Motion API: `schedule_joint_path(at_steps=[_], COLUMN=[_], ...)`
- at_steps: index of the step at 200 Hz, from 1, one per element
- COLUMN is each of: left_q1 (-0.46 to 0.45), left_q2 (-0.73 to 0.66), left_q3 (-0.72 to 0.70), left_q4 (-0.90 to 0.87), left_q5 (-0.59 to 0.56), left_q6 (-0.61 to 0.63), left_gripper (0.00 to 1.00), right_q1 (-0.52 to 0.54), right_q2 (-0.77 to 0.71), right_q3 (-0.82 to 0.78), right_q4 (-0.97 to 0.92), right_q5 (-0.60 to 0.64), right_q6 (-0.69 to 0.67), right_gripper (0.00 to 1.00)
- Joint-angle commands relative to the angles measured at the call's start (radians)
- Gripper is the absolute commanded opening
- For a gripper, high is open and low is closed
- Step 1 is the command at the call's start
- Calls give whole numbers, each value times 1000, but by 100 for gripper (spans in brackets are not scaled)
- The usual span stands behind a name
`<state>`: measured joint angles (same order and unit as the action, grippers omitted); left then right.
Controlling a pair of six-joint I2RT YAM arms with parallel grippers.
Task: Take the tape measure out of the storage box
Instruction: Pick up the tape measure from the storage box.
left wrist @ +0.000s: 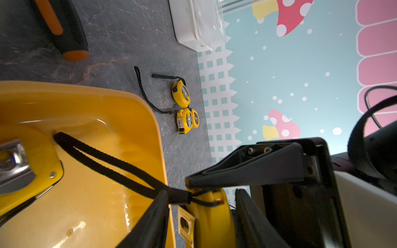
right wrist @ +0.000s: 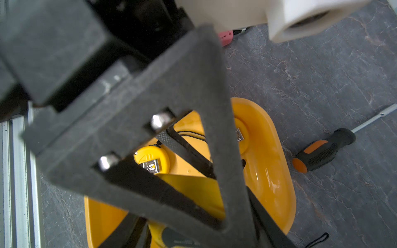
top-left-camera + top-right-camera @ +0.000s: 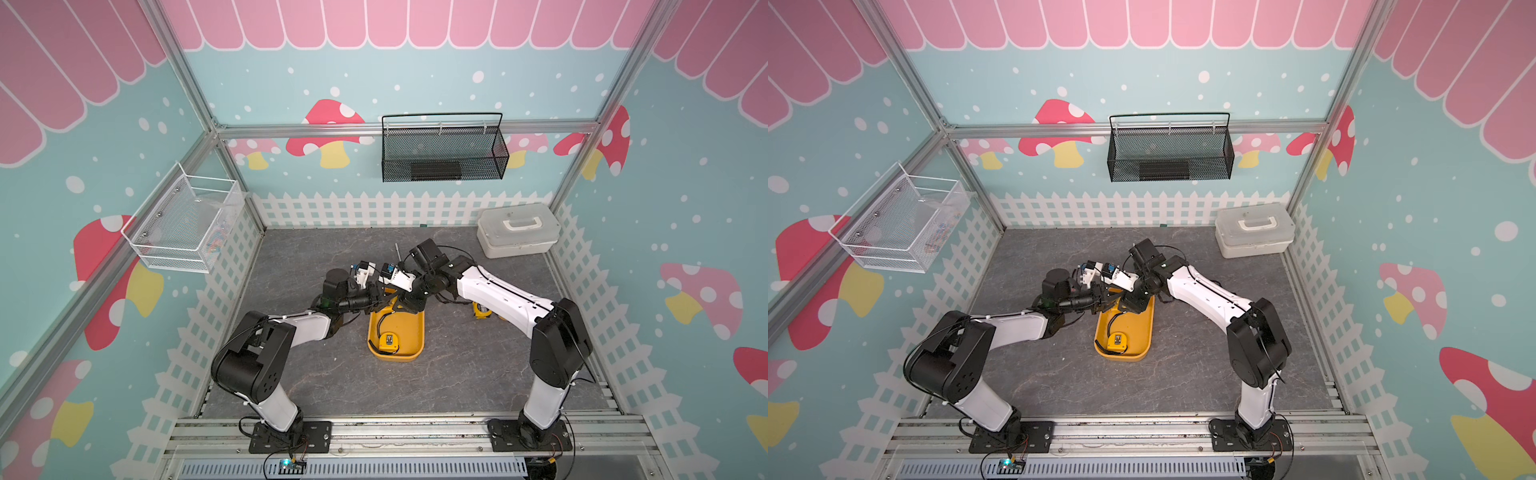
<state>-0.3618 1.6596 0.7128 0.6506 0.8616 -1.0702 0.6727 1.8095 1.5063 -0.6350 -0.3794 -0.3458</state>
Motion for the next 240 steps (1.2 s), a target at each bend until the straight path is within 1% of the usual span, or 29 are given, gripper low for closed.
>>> schedule_joint_path(at_steps=[1,19,66,123,143,160,168,181,201,220,240], left_q1=[-11,-14,-23,-29,-31,-30,-31,-30,-29,-22,-5], left_q2=[8,2,0,-1,0,1,4,8,15,12,3], left_q3=[38,51,57,58,59,57,54,50,45,44,50], left_q4=[-38,-93,-130,-135,-128,-117,-104,-76,-50,-46,-51], left_q5=[24,24,22,10,7,1,2,2,-3,-10,-9], left_q6=[40,69,93,92,87,79,69,52,37,33,37], left_gripper=[47,42,36,31,27,25,25,24,24,23,23], right_q1=[-8,-9,-11,-15,-15,-15,-16,-16,-18,-20,-31], right_q2=[-19,-19,-18,-14,-16,-16,-16,-19,-31,-52,-81], right_q3=[-11,-12,-14,-18,-20,-21,-21,-24,-31,-42,-59], right_q4=[6,7,5,2,3,2,2,3,3,5,6], right_q5=[-22,-22,-24,-28,-29,-30,-30,-27,-11,5,14], right_q6=[12,15,17,20,19,22,23,26,25,24,26], right_gripper=[52,52,52,52,52,53,55,65,75,80,83])
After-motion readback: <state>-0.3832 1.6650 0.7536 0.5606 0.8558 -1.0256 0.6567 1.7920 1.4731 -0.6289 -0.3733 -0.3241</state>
